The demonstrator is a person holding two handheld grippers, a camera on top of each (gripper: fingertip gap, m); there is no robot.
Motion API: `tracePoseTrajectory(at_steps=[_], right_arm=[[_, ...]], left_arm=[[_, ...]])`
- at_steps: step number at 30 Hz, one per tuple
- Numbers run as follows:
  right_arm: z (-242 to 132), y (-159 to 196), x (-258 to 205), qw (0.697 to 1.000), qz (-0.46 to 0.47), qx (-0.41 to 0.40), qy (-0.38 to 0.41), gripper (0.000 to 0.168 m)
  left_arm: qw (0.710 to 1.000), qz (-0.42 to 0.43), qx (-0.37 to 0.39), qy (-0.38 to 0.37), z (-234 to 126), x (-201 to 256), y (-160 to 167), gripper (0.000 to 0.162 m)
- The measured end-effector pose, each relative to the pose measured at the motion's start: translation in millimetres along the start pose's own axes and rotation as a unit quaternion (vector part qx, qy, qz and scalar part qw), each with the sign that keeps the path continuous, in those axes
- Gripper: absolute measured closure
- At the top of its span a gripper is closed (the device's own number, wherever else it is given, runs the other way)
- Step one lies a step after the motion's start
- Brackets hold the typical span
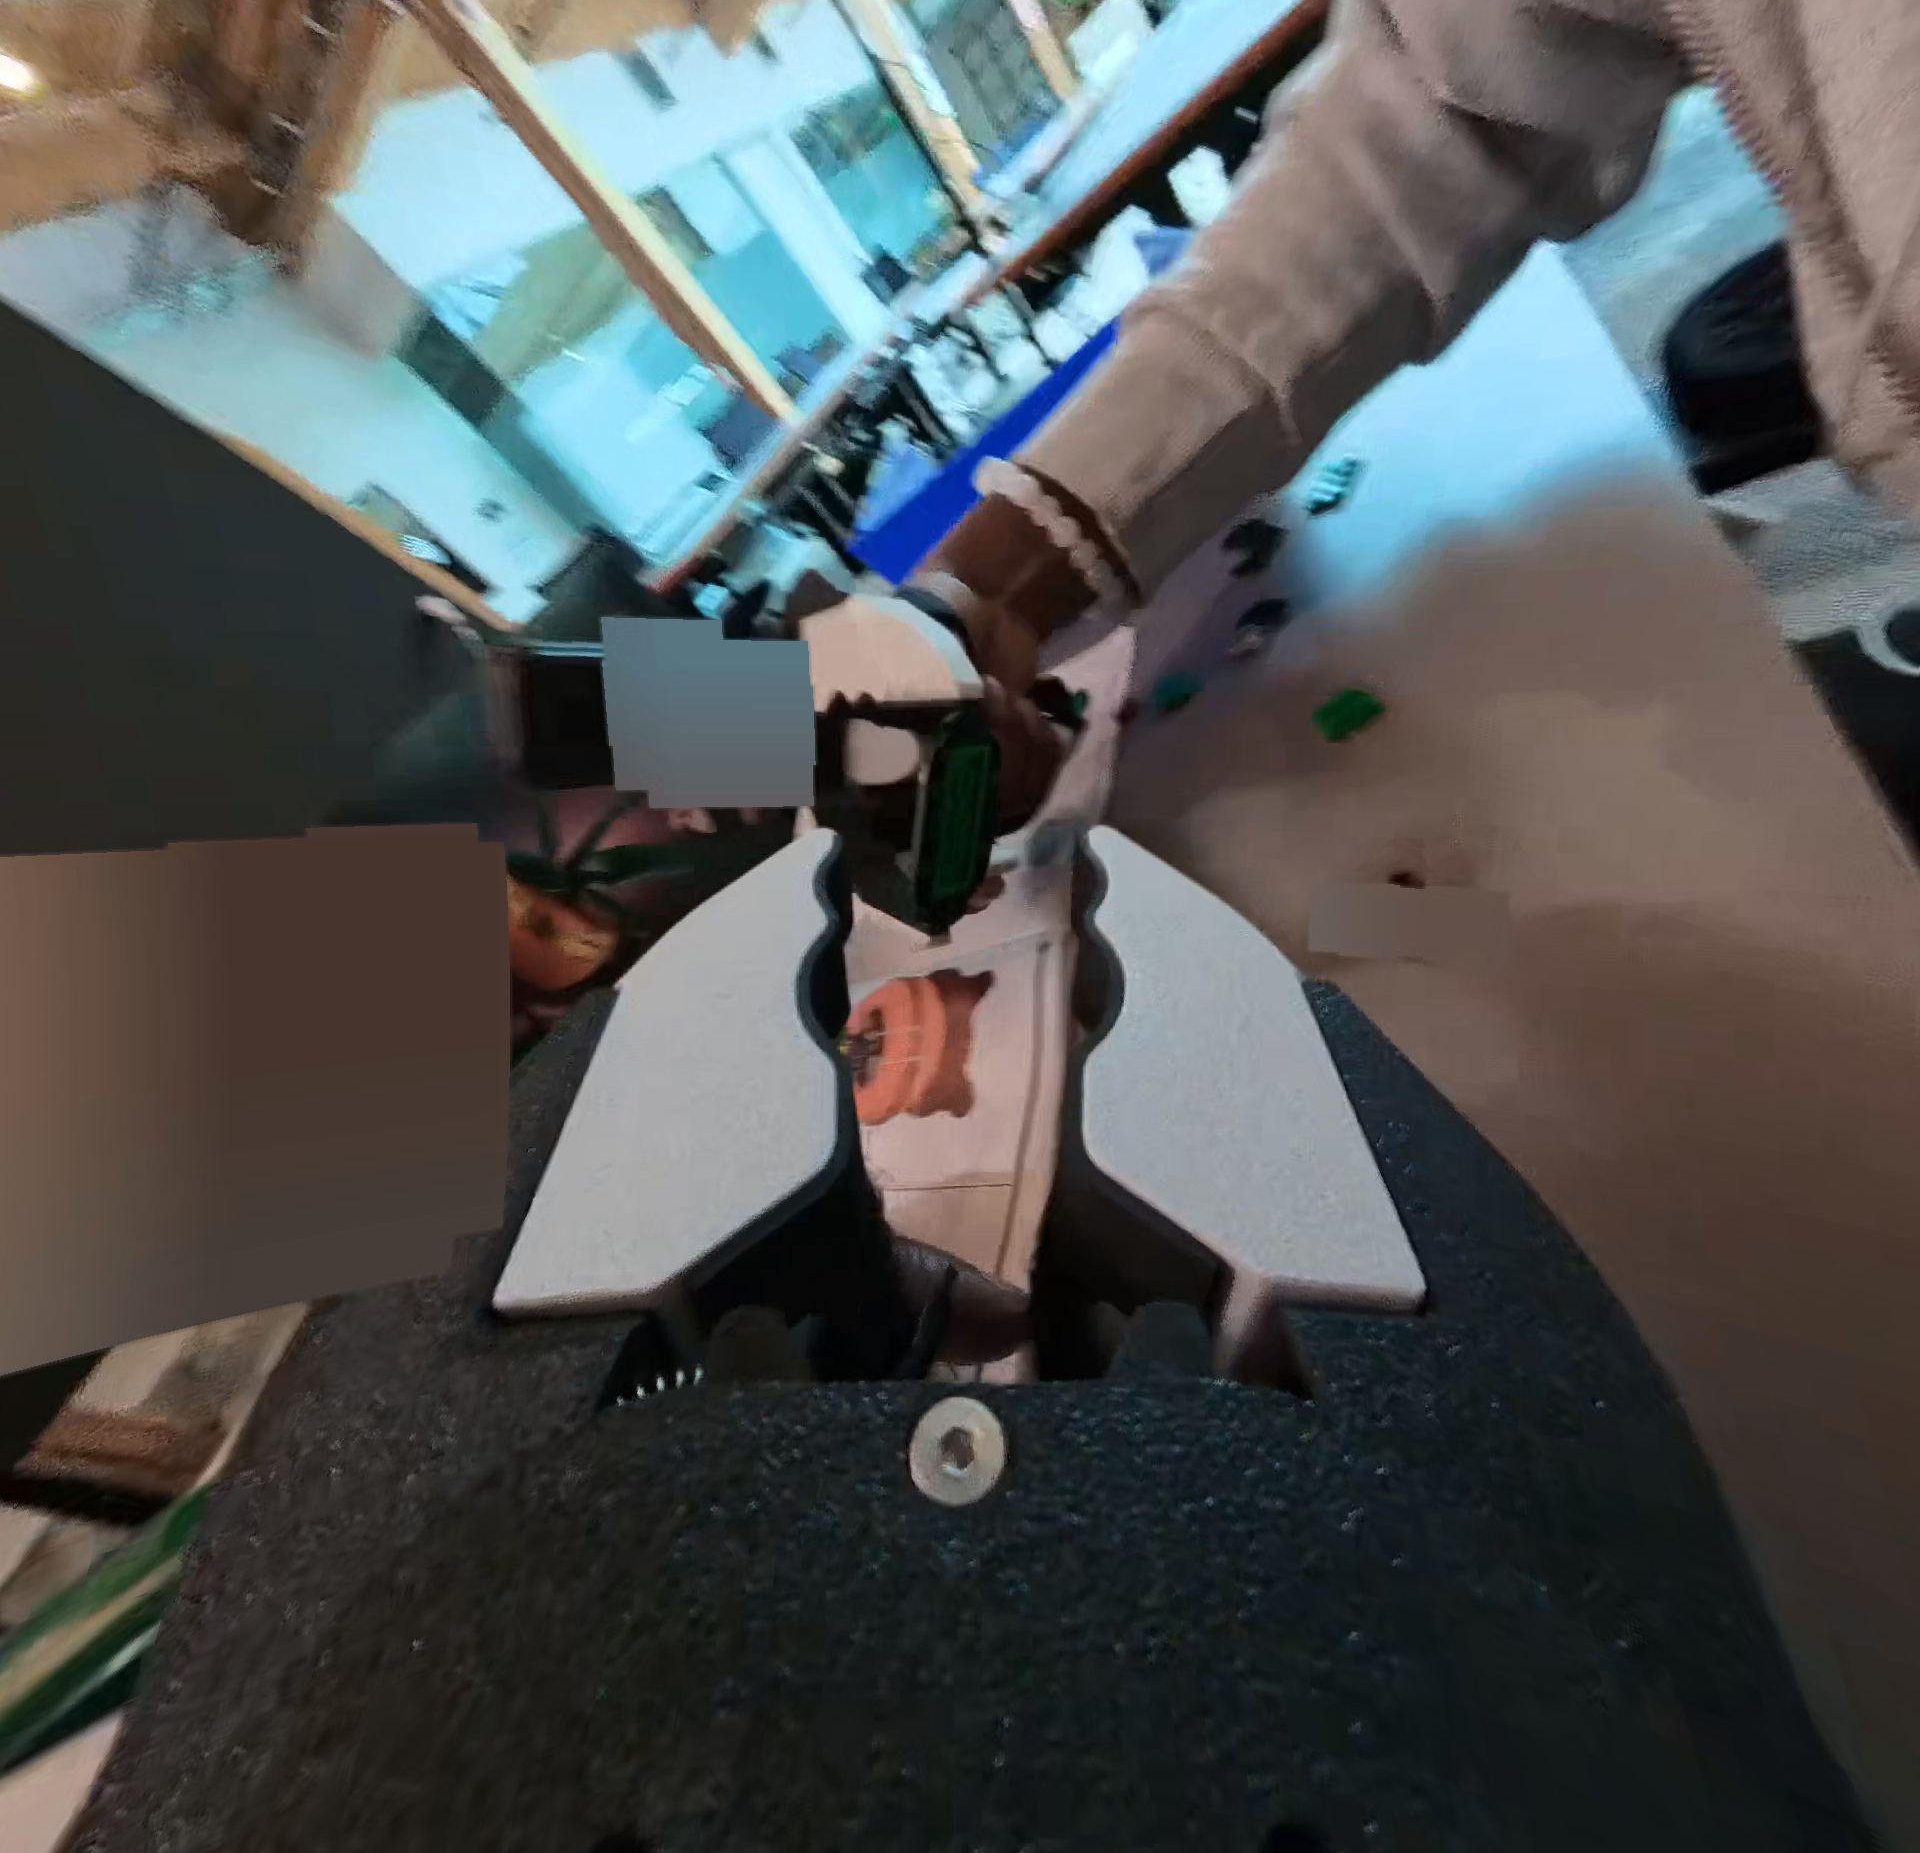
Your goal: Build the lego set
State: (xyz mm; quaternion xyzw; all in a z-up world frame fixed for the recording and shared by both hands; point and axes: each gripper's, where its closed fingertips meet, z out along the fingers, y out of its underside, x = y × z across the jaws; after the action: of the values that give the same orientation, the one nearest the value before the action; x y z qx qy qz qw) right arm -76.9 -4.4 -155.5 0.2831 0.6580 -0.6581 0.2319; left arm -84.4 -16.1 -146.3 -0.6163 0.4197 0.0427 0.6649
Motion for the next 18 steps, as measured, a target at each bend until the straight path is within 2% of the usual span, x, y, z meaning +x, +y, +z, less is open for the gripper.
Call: tracePoseTrajectory(at_steps=[2,4,7,9,11,13,15,17,18], right_arm=[[8,7,-5,1.0,-0.003,-0.028,0.001,0.121],[14,10,-9,0.999,-0.006,-0.042,-0.001,0.121],[16,8,-14,0.999,-0.009,-0.041,0.005,0.12],[12,8,-17,0.999,-0.012,-0.029,0.035,0.115],[-1,0,-18,0.995,-0.03,0.01,0.098,0.109],[-14,-7,-22,0.979,-0.086,0.05,0.179,0.111],[-21,-7,-20,0.943,-0.149,0.055,0.291,0.116],[-21,0,-14,0.903,-0.189,0.027,0.386,0.126],[-19,2,-12,0.891,-0.196,0.015,0.41,0.129]], left_arm=[[0.999,0.006,-0.022,0.042,8,8,-1,0.124],[0.996,0.023,-0.044,0.072,17,16,1,0.132],[0.993,0.03,-0.081,0.085,28,20,10,0.152],[0.991,-0.03,-0.078,0.101,30,22,9,0.157],[0.979,-0.14,-0.074,0.131,27,25,6,0.157],[0.944,-0.275,-0.078,0.166,22,27,7,0.157],[0.89,-0.404,-0.072,0.2,18,27,5,0.158],[0.841,-0.482,-0.061,0.238,15,29,3,0.157],[0.83,-0.498,-0.064,0.245,15,30,4,0.157]])
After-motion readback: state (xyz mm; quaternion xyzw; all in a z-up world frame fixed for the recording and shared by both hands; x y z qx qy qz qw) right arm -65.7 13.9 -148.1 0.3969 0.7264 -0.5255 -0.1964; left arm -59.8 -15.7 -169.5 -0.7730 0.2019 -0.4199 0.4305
